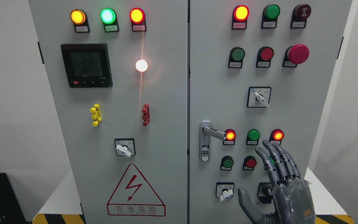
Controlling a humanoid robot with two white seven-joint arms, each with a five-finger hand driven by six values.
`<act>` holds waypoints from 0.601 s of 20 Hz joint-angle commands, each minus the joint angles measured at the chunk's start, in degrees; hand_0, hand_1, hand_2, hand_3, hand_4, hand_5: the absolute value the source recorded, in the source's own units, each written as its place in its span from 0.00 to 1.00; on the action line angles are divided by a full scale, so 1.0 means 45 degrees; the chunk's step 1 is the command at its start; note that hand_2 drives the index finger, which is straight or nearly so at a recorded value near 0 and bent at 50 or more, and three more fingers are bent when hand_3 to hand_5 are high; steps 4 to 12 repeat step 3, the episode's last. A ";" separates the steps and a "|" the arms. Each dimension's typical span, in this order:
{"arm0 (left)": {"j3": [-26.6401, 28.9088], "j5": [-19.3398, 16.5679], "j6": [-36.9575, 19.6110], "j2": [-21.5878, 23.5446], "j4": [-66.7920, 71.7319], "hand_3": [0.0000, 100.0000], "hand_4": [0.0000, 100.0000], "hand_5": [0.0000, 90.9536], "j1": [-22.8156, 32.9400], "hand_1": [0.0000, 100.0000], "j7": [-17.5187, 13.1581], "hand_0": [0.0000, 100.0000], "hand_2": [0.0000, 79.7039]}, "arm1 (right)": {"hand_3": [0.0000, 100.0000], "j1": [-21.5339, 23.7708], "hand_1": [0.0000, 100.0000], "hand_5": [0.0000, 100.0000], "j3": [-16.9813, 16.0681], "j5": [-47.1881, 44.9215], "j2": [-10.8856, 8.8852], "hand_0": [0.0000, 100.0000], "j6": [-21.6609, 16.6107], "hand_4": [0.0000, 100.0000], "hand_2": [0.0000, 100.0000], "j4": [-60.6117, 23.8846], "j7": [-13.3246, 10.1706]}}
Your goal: Release door handle
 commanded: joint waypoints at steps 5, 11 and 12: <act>0.0000 0.0000 -0.0003 0.0000 0.0000 0.00 0.00 0.00 0.0000 0.56 -0.0008 0.12 0.00 | 0.11 -0.0119 0.19 0.02 -0.0322 -0.0209 0.0162 0.45 0.0006 0.10 0.08 -0.0179 0.0038; 0.0000 0.0000 -0.0003 0.0000 0.0000 0.00 0.00 0.00 0.0000 0.56 -0.0008 0.12 0.00 | 0.11 -0.0119 0.19 0.02 -0.0322 -0.0209 0.0162 0.45 0.0006 0.10 0.08 -0.0179 0.0038; 0.0000 0.0000 -0.0003 0.0000 0.0000 0.00 0.00 0.00 0.0000 0.56 -0.0008 0.12 0.00 | 0.11 -0.0119 0.19 0.02 -0.0322 -0.0209 0.0162 0.45 0.0006 0.10 0.08 -0.0179 0.0038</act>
